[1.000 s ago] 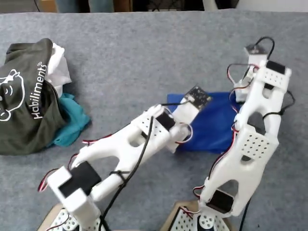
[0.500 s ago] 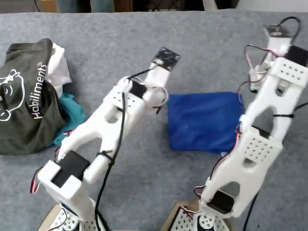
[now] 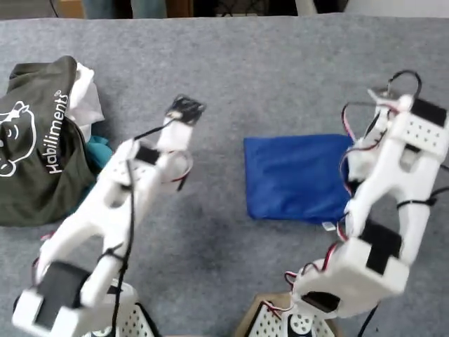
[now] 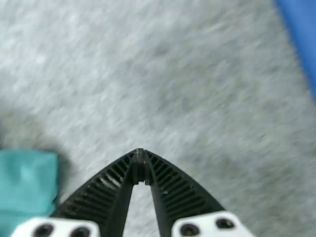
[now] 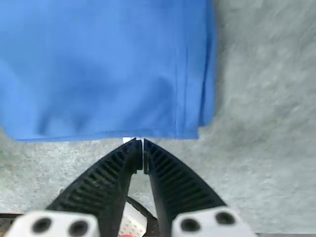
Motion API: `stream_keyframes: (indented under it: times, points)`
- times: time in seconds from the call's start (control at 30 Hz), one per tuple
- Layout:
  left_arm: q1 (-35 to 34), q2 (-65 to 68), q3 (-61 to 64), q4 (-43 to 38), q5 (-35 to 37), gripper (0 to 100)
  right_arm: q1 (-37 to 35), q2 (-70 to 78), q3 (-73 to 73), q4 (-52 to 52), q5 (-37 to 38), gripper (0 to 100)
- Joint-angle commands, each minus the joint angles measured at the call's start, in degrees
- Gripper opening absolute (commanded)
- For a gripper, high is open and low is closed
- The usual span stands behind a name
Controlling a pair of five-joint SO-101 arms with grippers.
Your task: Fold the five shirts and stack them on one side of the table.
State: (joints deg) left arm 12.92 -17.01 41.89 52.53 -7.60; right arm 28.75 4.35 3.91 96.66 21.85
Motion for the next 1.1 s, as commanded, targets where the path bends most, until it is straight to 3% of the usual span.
stream_keyframes:
  times: [0.0, 0.13, 0.4, 0.67, 0.83, 1.07]
  points:
    - [-3.6, -5.7, 5.5, -2.5, -0.9, 3, -0.4, -6.3, 7.7, -1.8, -2.5, 1.8]
    - [-7.5, -5.8, 7.7, -3.9, -0.6, 3, -0.6, -8.3, 12.9, -5.4, -8.9, 4.9]
    - [-7.6, -5.9, 14.9, -10.1, 6.8, 3, -3.2, -8.2, 15.3, -9.0, -23.2, 34.2]
    - [-7.7, -6.0, 16.6, -12.3, 7.1, 3, -9.0, -4.1, 18.7, -17.9, -34.3, 35.5]
    - [-8.0, -6.0, 16.7, -12.4, 6.9, 3, -8.7, 4.4, 19.9, -25.1, -34.6, 35.3]
    - [-8.0, -6.0, 16.7, -12.4, 6.9, 3, -9.5, 12.4, 19.3, -26.8, -34.4, 34.9]
